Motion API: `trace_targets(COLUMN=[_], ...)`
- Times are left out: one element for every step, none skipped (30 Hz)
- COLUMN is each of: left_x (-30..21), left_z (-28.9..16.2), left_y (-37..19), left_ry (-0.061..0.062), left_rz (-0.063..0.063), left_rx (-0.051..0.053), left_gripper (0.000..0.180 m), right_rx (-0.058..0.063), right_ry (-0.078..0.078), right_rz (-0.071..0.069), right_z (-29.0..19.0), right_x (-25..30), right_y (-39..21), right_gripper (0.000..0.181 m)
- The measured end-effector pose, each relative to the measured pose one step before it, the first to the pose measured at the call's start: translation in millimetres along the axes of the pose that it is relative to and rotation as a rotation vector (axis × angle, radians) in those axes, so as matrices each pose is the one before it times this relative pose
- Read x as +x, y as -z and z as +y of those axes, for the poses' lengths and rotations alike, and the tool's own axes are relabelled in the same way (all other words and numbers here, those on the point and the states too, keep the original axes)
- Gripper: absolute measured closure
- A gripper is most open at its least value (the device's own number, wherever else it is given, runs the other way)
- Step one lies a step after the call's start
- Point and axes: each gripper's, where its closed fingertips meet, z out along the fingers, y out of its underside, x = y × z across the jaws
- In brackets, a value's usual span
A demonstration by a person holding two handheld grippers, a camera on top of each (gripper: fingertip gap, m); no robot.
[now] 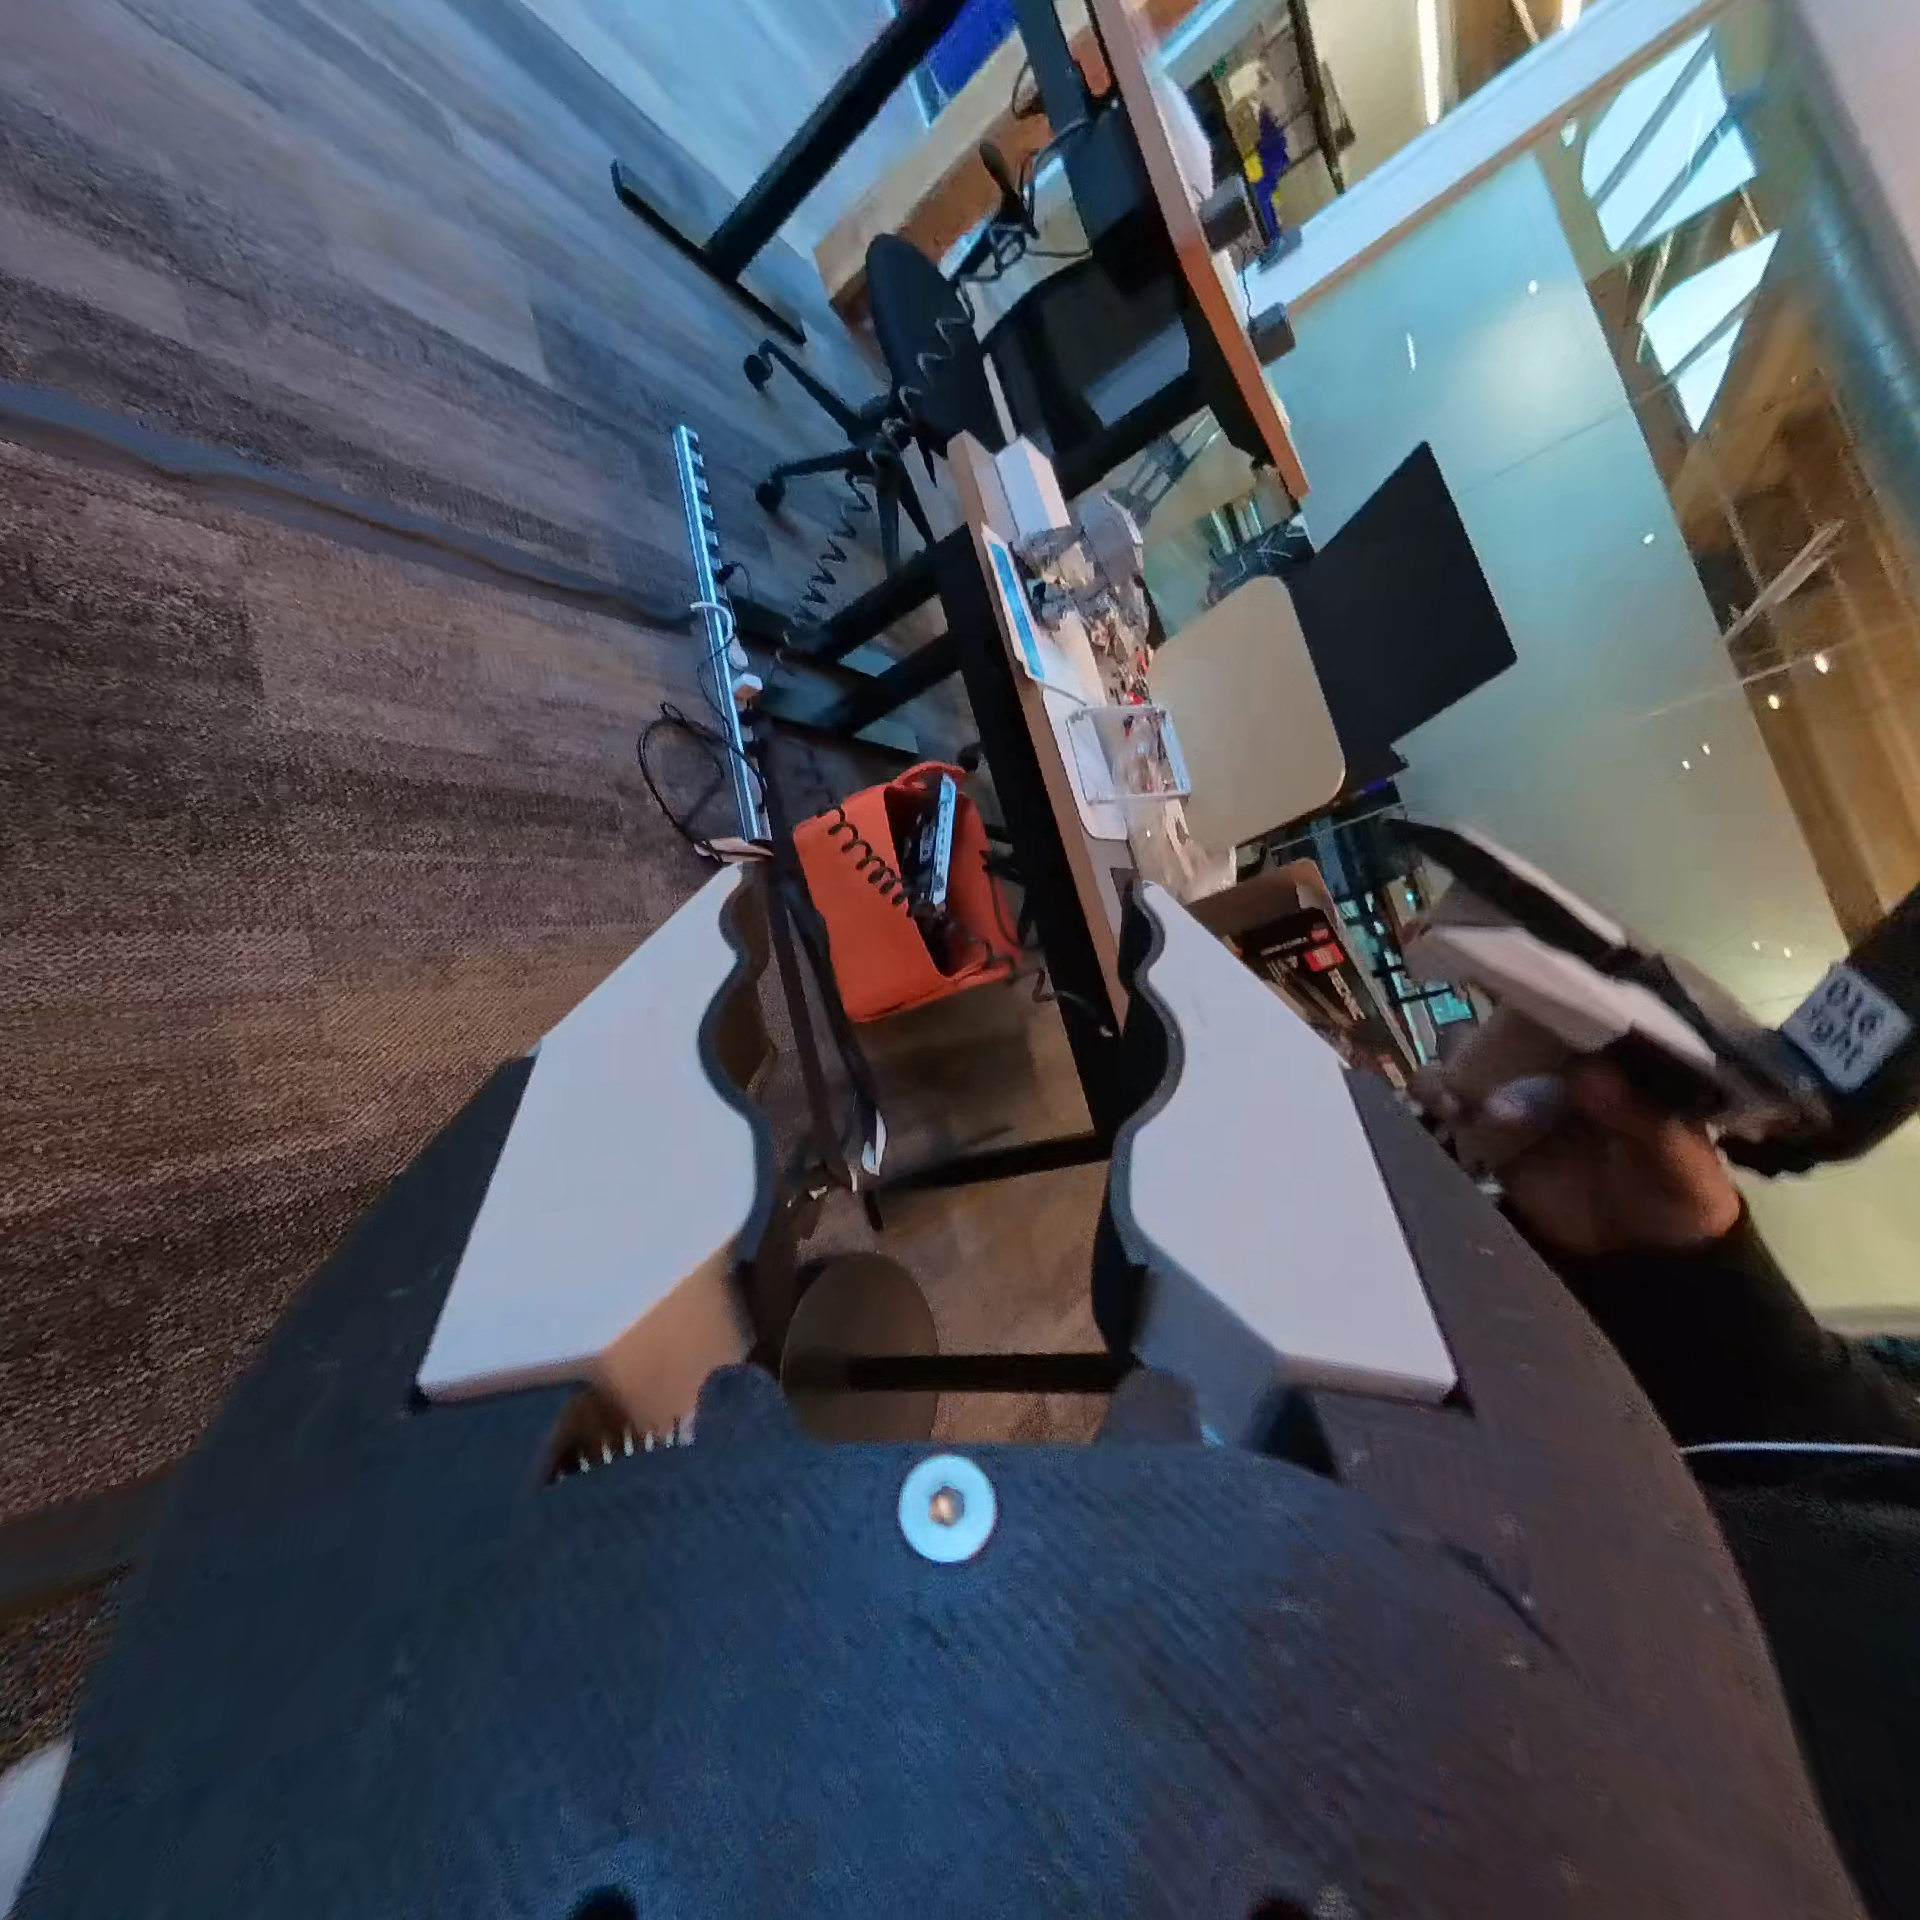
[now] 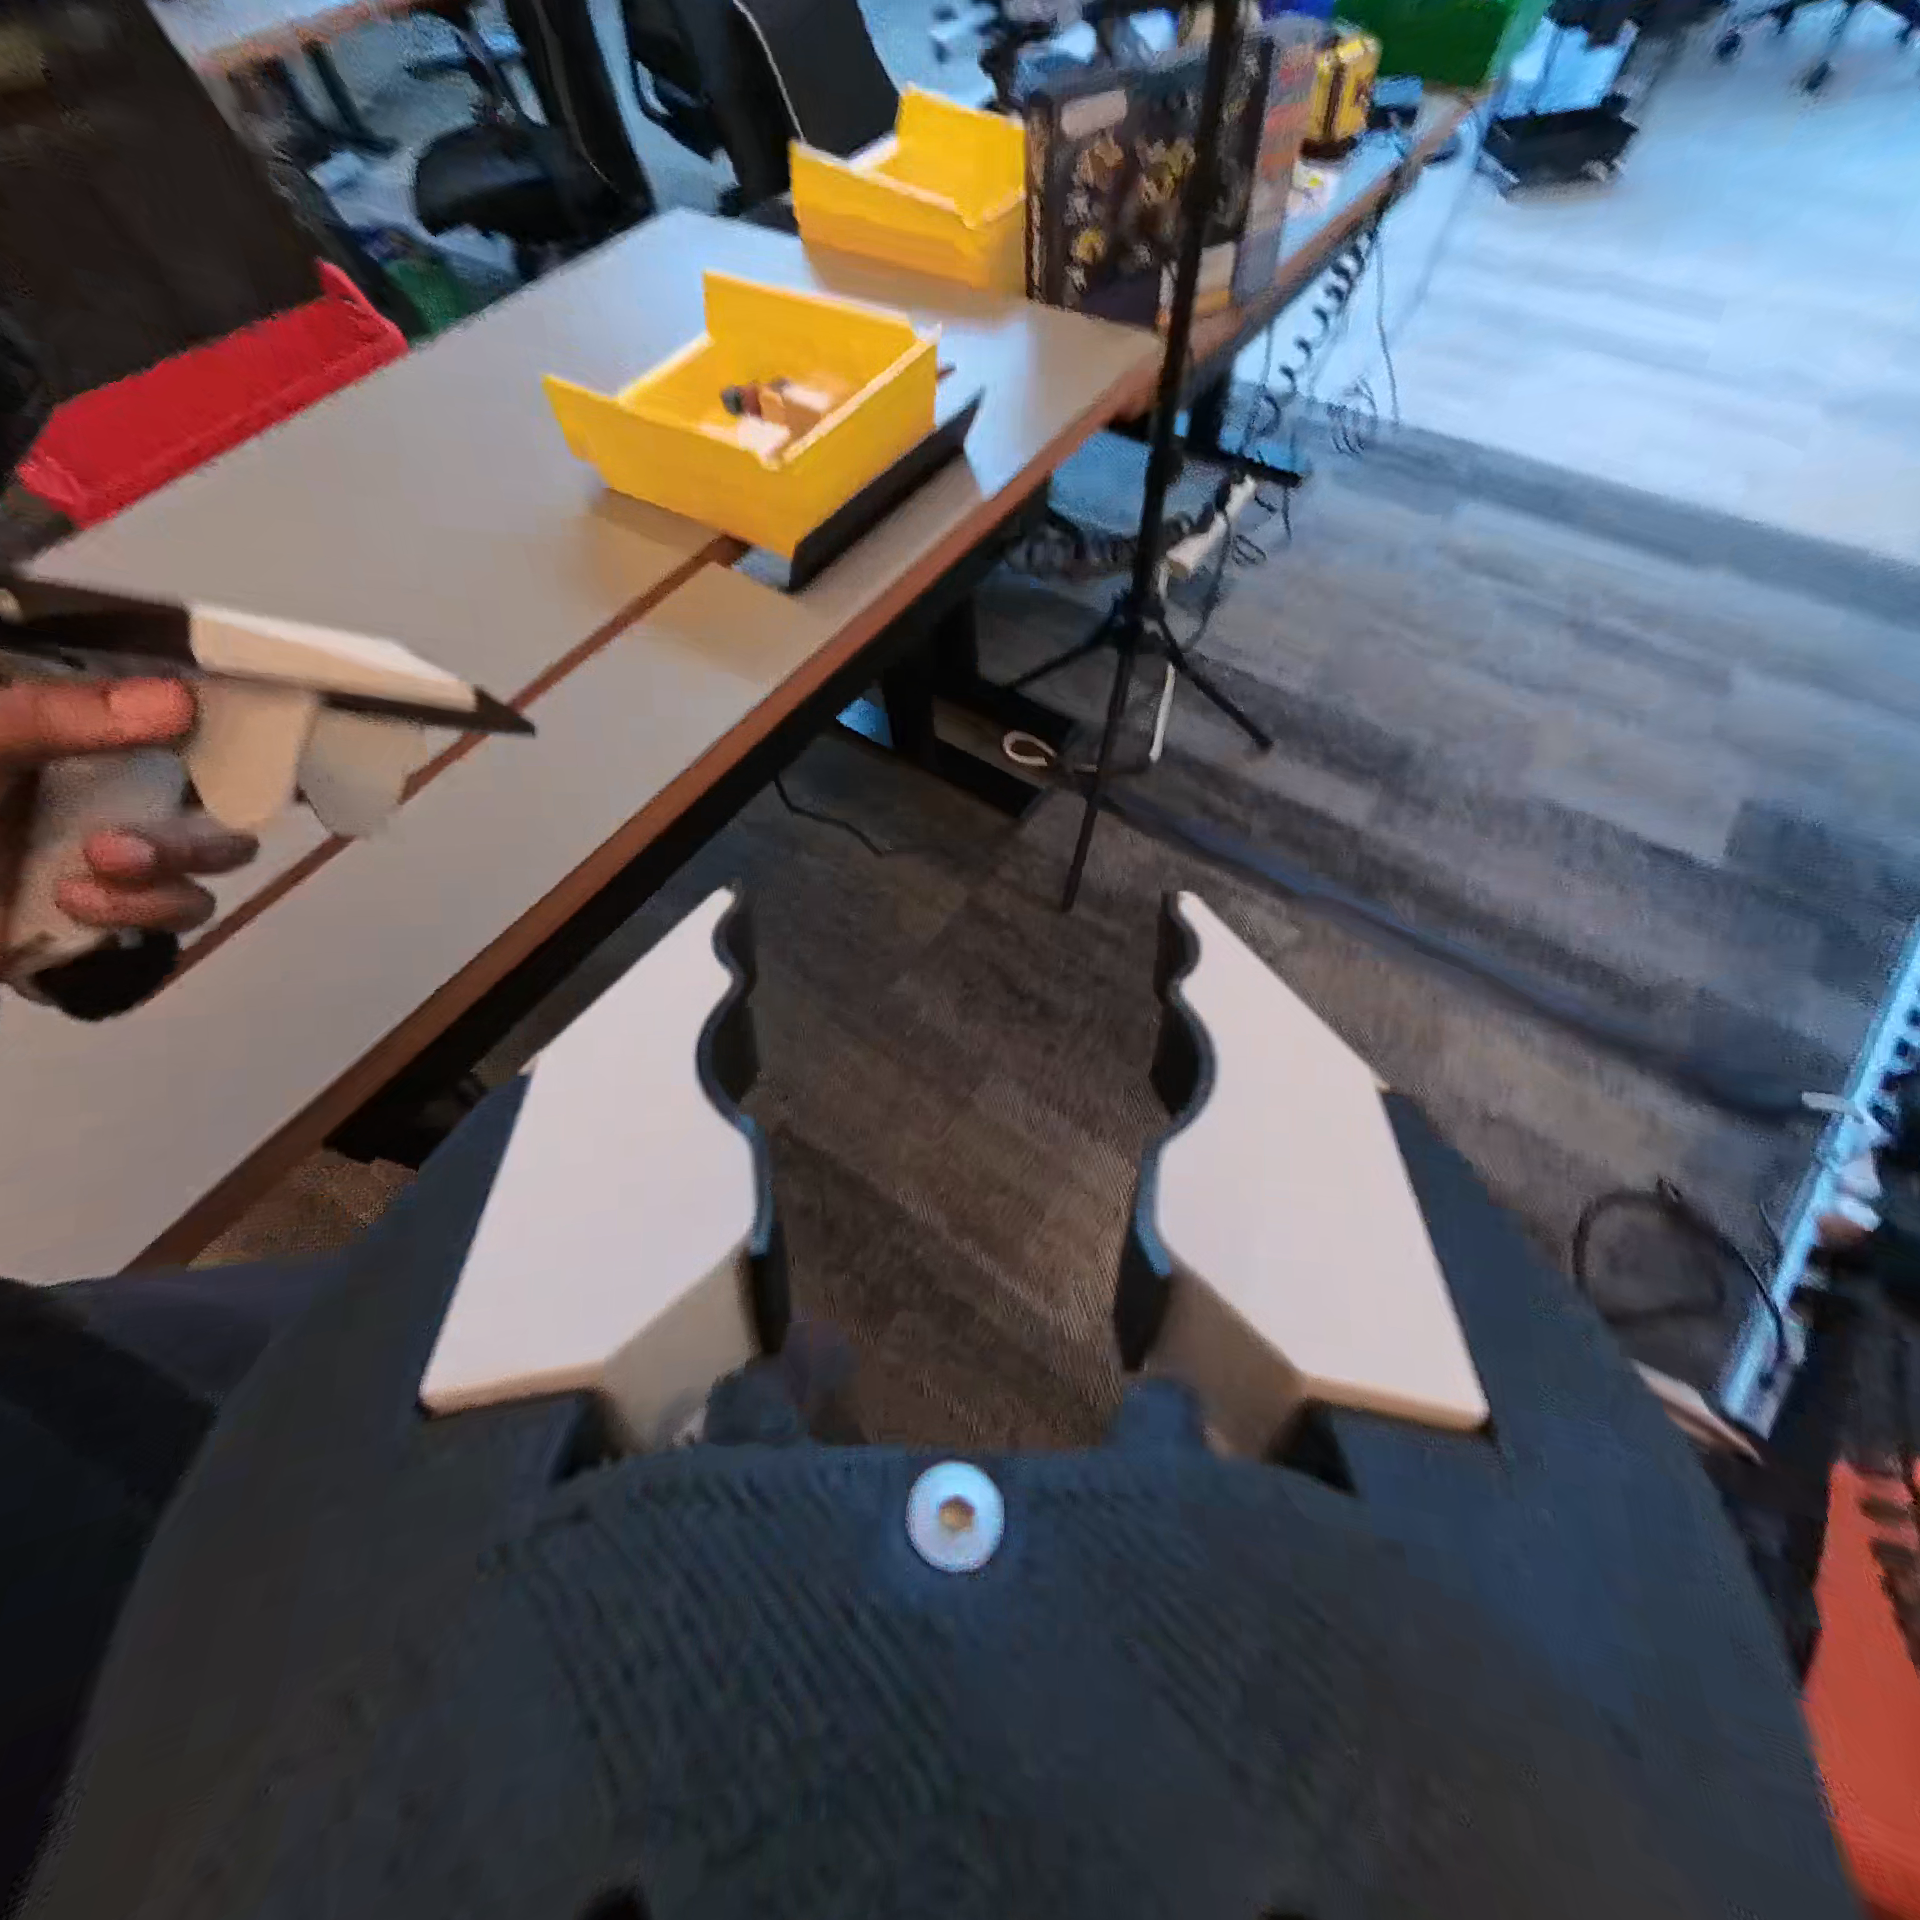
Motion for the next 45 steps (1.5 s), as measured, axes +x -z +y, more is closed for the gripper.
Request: trace_targets(left_x=[4.05, -0.88, -3.52, -1.84, 0.31, 1.12, 0.11, -1.74, -4.01, -6.14, -7.24, -8.12, -6.9, 2.19, 11.22, 10.91, 0.7, -8.38, -12.9, -14.54, -14.22, -13.5, -15.34, -15.37, -17.55, -19.95, -17.43, -16.42, -17.55, -16.74, -14.91, -14.34, -10.34, -4.23, 2.96, 5.17, 0.52, -4.83, -5.92, -6.84, -7.83, -9.57, -10.2, -9.97, -7.15], left_z=[-4.97, -5.96, -8.04, -11.3, -13.73, -14.49, -13.58, -11.49, -10.48, -9.7, -10.75, -13.16, -21.45, -34.89, -43.82, -39.91, -31.1, -24.27, -19.65, -17.36, -17.7, -16.62, -12.58, -8.72, -4.51, -1.63, -0.32, -0.64, -0.17, -0.49, -1.89, -4.06, -7.59, -11.38, -14.56, -12.9, -8.6, -6.83, -8.05, -9.0, -9.18, -8.0, -5.05, -2.71, -0.61], left_y=[-13.53, -16.55, -17.39, -20.14, -19.46, -20.49, -22.13, -23.47, -31.06, -28.05, -29.94, -30.86, -27.51, -25.7, -18.84, -21.05, -24.28, -25.0, -24.23, -22.14, -18.75, -17.47, -20.25, -17.52, -18.08, -21.49, -18.28, -18.1, -20.95, -18.54, -17.99, -19.49, -15.97, -14.14, -11.0, -8.96, -7.74, -5.72, -4.44, -3.37, -3.83, -5.34, -8.63, -10.63, -13.85], left_ry=[-0.0222, -0.0435, -0.0454, -0.031, -0.0117, 0.0041, 0.013, 0.0137, 0.0092, 0.0034, -0.0018, -0.0067, -0.0074, -0.0051, -0.0198, -0.0624, -0.0927, -0.0932, -0.0727, -0.0402, -0.0091, 0.0114, 0.0214, 0.0217, 0.0171, 0.0109, 0.0067, 0.001, -0.0055, -0.0018, 0.0071, 0.0184, 0.038, 0.0508, 0.0405, 0.0092, -0.0208, -0.032, -0.0288, -0.023, -0.0186, -0.0154, -0.0092, -0.0015, 0.0075], left_rz=[-0.017, -0.0421, -0.0495, -0.0355, -0.0128, 0.0002, 0.0015, 0.0014, 0.0009, 0.0034, 0.0099, 0.0141, 0.012, 0.028, 0.0512, 0.0436, -0.0003, -0.0296, -0.035, -0.0301, -0.0254, -0.018, -0.0168, -0.0261, -0.041, -0.0493, -0.0501, -0.0507, -0.0576, -0.0675, -0.0705, -0.0776, -0.0798, -0.0624, -0.0343, -0.0259, -0.051, -0.0727, -0.0716, -0.0614, -0.0597, -0.0591, -0.0565, -0.0489, -0.0294], left_rx=[-0.0084, -0.0185, -0.011, 0.0034, 0.0164, 0.026, 0.0275, 0.0212, 0.0122, 0.0046, -0.0008, -0.0043, 0.0112, 0.0689, 0.0937, 0.0655, 0.018, -0.0111, -0.0212, -0.0137, 0.0102, 0.0304, 0.0334, 0.0235, 0.0121, 0.0042, 0.003, 0.0081, 0.0129, 0.0097, 0.0096, 0.0178, 0.0165, 0.0245, 0.0392, 0.0299, 0.0019, -0.0109, -0.0029, 0.0083, 0.0185, 0.0218, 0.0182, 0.0129, 0.0105], left_gripper=[0.113, 0.113, 0.112, 0.112, 0.112, 0.112, 0.112, 0.111, 0.11, 0.11, 0.109, 0.109, 0.112, 0.116, 0.12, 0.121, 0.12, 0.12, 0.118, 0.117, 0.117, 0.116, 0.115, 0.112, 0.111, 0.11, 0.108, 0.108, 0.107, 0.107, 0.106, 0.106, 0.106, 0.105, 0.105, 0.104, 0.102, 0.1, 0.098, 0.097, 0.095, 0.094, 0.092, 0.09, 0.089], right_rx=[0.0266, 0.0316, 0.0283, 0.02, 0.01, -0.0006, -0.0049, 0.0007, 0.0068, 0.0032, -0.0045, -0.0089, -0.0146, -0.0124, 0.0035, 0.0292, 0.0372, 0.0256, 0.011, 0.0068, 0.0096, 0.0115, 0.0076, -0.0012, -0.0111, -0.0186, -0.024, -0.0279, -0.032, -0.0362, -0.038, -0.0462, -0.0534, -0.0502, -0.0486, -0.0533, -0.0559, -0.0488, -0.0432, -0.0373, -0.0273, -0.0186, -0.0128, -0.0084, -0.0043], right_ry=[-0.0084, -0.0152, -0.019, -0.0221, -0.0252, -0.0321, -0.0361, -0.0293, -0.0137, 0.0009, 0.0079, 0.0022, -0.0209, -0.0495, -0.0603, -0.0458, -0.0217, -0.0032, 0.0004, -0.0043, -0.011, -0.0136, -0.0129, -0.011, -0.0108, -0.0114, -0.0101, -0.0068, -0.0032, -0.0032, -0.0065, -0.0205, -0.0314, -0.0266, -0.0107, 0.007, 0.0194, 0.0323, 0.0389, 0.0372, 0.0307, 0.0232, 0.0161, 0.0097, 0.0075], right_rz=[-0.0361, -0.0326, -0.0254, -0.0185, -0.0115, -0.0076, -0.0106, -0.0099, 0.0007, 0.013, 0.0202, 0.0272, 0.0263, 0.0029, -0.0273, -0.0362, -0.0269, -0.0108, -0.0038, -0.0104, -0.0215, -0.0287, -0.0304, -0.0303, -0.0297, -0.0327, -0.0391, -0.0465, -0.0516, -0.0562, -0.0643, -0.0698, -0.0863, -0.0985, -0.085, -0.0632, -0.0536, -0.0488, -0.0415, -0.0357, -0.034, -0.0337, -0.0305, -0.0247, -0.021], right_z=[-17.92, -15.07, -11.31, -7.69, -4.49, -4.58, -3.34, -4.71, -5.77, -5.27, -4.17, -4.22, -8.67, -12.02, -20.47, -26.26, -28.43, -24.87, -21.48, -19.32, -18.69, -17.56, -17.5, -13.24, -10.98, -9.65, -11.7, -10.7, -11.13, -13.48, -14.74, -17.66, -20.2, -22.8, -22.35, -21.61, -19.88, -20.15, -18.22, -16.32, -15.73, -13.35, -11.23, -9.31, -7.89], right_x=[20.23, 17.66, 17.82, 19.58, 21.08, 27.81, 21.22, 19.5, 20.66, 22.5, 24.3, 26.79, 31.7, 21.88, 14.79, 10.51, 11.64, 13.72, 15.09, 14.13, 13.37, 13.5, 17.6, 17.29, 18.91, 20.1, 22.75, 20.98, 20.71, 21.21, 18.54, 15.87, 9.17, 3.52, 2.81, 4.01, 2.97, 2.15, 3.39, 5.23, 7.05, 7.77, 8.83, 9.27, 8.0], right_y=[-6.34, -6.61, -7.16, -8.04, -9.49, -9.66, -11.38, -11.96, -12.89, -13.46, -14.68, -15.5, -17.65, -16.79, -15.77, -14.11, -14.73, -15.84, -16.85, -17.91, -19.3, -20.32, -24.59, -23.93, -25.11, -26.41, -28.06, -28.05, -28.24, -28.01, -27.84, -26.87, -25.34, -23.25, -22.21, -21.52, -21.18, -19.86, -19.2, -18.4, -17.4, -16.96, -16.43, -15.58, -14.24], right_gripper=[0.103, 0.103, 0.104, 0.105, 0.107, 0.107, 0.107, 0.106, 0.106, 0.106, 0.105, 0.105, 0.105, 0.102, 0.1, 0.099, 0.099, 0.099, 0.098, 0.097, 0.096, 0.096, 0.096, 0.096, 0.096, 0.096, 0.096, 0.096, 0.096, 0.096, 0.096, 0.096, 0.096, 0.096, 0.099, 0.101, 0.101, 0.102, 0.102, 0.101, 0.1, 0.1, 0.098, 0.097, 0.096])
